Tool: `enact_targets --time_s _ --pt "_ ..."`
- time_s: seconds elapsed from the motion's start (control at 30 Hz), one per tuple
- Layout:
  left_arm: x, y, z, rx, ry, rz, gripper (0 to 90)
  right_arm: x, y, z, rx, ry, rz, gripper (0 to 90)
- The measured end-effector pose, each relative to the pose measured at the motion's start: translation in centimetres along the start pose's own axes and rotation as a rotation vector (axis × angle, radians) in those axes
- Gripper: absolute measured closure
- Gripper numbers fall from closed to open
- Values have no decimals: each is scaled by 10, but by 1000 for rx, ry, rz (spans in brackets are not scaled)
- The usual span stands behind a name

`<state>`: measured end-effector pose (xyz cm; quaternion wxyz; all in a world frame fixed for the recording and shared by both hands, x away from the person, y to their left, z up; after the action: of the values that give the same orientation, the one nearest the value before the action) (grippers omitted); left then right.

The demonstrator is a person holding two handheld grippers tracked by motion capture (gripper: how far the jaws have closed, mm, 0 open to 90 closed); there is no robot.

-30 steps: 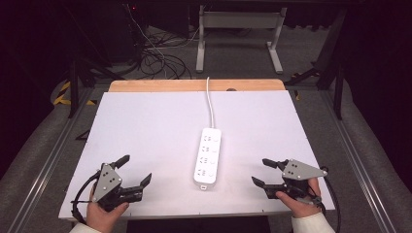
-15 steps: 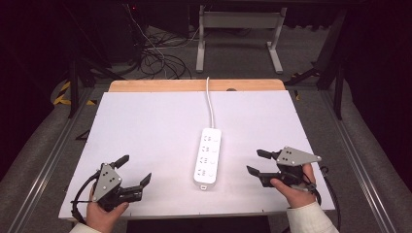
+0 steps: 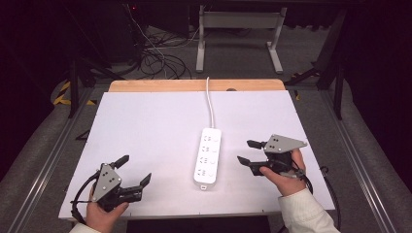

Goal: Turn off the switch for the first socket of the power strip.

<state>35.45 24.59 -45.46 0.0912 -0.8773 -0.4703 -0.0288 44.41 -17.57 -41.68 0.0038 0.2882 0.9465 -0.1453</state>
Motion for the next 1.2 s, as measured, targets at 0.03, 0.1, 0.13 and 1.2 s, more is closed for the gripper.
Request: enact_targets --time_s 0.03,0.1,0.13,1.2 --pt "0 0 0 0 -1 -1 121 -1 3 -5 1 -7 -6 376" --pt "0 0 0 0 -1 -1 121 -1 5 -6 0 -8 -8 376" --pt "0 0 0 1 -1 -1 121 -2 7 -10 2 -14 -13 378" --pt "0 0 0 1 3 -2 121 -15 59 -43 187 12 -118 900"
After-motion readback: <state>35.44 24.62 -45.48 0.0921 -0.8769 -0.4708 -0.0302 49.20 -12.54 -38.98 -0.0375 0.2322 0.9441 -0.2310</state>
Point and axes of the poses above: each handheld gripper's, and its own axes: y roughly forward along the jaws, z roughly out of its underside, x roughly to its left, the point moved 2 cm from there along y, roughly forward along the jaws, and after that the axes turned 12 degrees about -x, right-handed, at the moved point
